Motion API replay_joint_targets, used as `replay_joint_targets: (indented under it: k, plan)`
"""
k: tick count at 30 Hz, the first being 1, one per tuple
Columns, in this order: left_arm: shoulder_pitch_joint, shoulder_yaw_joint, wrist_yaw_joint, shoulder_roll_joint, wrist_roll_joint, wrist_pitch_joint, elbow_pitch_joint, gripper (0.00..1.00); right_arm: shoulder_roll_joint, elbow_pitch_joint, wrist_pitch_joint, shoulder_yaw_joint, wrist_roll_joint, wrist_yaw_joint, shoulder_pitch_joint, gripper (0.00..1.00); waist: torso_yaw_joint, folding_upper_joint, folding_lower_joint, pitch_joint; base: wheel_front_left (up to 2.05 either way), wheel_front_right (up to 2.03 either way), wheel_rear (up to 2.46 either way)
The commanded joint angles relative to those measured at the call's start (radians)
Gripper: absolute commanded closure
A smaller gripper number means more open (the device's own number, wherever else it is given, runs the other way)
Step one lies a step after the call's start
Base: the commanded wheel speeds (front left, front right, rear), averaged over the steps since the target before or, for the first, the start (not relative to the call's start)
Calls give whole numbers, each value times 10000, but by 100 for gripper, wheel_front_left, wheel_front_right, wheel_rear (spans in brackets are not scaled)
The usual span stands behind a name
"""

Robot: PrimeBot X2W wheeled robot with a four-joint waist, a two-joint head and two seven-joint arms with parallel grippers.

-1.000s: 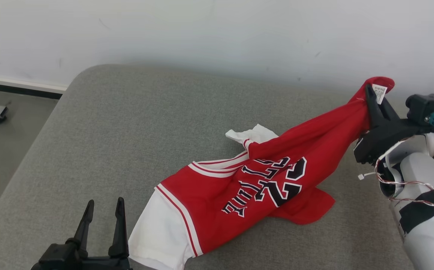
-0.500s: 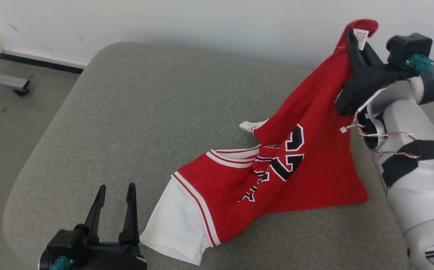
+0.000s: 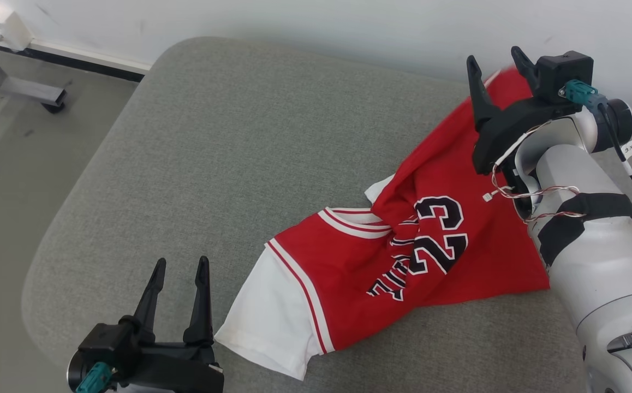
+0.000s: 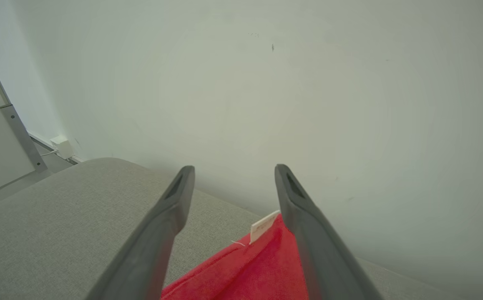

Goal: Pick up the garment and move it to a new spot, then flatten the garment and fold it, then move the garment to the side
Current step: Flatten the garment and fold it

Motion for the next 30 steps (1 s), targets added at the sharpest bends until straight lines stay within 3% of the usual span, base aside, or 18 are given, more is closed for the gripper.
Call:
replay_joint_targets:
  k: [1,9,13,20,30]
  plan:
    - [-81,21,40,-18,-19,-29,-10,0,33,54,-110,-34,-2,-22,-65,0,-104,-1,0,-51,0,0,0]
    - [280,315,14,-17,316,-29,27,0,-88,-690,-341,-161,447,-22,615,0,-632,-1,0,-633,0,0,0]
    - [567,617,-57,-14,584,-29,-9,0,-404,-1998,-340,-261,776,-22,1892,0,-1040,-1,0,-1043,0,0,0]
    - [890,925,-105,-4,715,-29,-149,0,-793,-3212,-343,-350,1023,-22,3918,0,-1472,-1,0,-1256,0,0,0]
    - [753,902,-186,-11,793,-29,-216,0,-779,-3536,-344,-155,1410,-22,5938,0,-1525,-1,0,-1075,0,0,0]
